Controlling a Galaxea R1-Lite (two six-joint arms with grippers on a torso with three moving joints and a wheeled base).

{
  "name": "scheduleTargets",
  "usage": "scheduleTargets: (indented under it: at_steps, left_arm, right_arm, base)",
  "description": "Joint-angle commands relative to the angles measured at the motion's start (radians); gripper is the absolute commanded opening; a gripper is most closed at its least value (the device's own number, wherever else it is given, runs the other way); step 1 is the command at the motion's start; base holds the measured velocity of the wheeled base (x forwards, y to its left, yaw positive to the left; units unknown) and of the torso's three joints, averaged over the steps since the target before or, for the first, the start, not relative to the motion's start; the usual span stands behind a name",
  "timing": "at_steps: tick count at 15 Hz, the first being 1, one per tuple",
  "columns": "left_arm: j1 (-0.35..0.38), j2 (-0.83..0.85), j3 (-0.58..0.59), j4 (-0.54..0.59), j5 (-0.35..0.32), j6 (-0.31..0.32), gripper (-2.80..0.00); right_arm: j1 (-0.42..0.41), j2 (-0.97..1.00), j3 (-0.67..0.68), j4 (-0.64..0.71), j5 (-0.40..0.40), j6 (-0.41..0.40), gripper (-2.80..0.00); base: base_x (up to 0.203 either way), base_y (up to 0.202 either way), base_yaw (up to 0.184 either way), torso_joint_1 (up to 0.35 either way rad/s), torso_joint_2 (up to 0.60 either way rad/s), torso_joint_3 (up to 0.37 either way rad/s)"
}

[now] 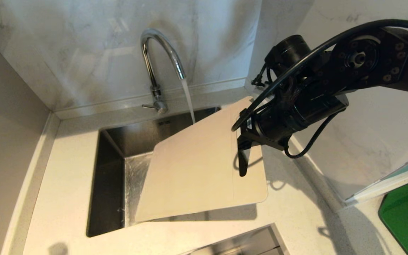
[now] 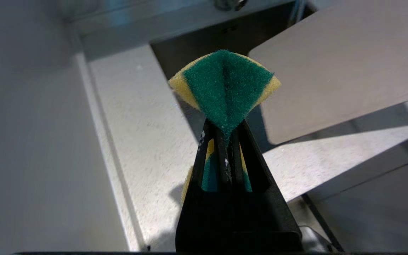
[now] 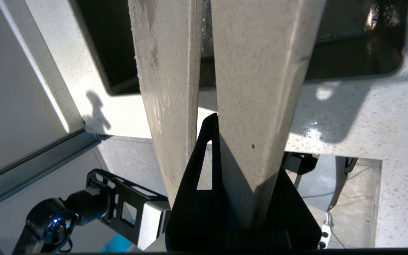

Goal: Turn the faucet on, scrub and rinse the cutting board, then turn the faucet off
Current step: Scrub the cutting board underwater

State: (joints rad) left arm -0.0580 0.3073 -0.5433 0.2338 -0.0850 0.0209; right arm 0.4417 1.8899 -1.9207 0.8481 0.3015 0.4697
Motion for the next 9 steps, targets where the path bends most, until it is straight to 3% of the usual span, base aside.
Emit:
scheduleTargets:
  at_steps: [1, 5, 9]
  left_arm:
    - [-0.067, 0.244, -0.118, 0.013, -0.008, 0.005, -2.8]
    - [-0.151, 0.465, -0.25, 0.021, -0.016, 0.012, -2.8]
    - [-0.169, 0.63, -0.366, 0.018, -0.017, 0.012, -2.8]
  right_arm:
    - [0.028, -0.019, 0.006, 0.005, 0.002, 0.003, -2.8]
    - [0.04, -0.029, 0.009, 0.005, 0.002, 0.003, -2.8]
    - [0.048, -0.035, 0.009, 0.005, 0.002, 0.003, -2.8]
  base:
    - [0.0, 0.0, 0.0, 0.0, 0.0, 0.0]
    - [0.0, 0.0, 0.0, 0.0, 0.0, 0.0]
    - [0.0, 0.0, 0.0, 0.0, 0.0, 0.0]
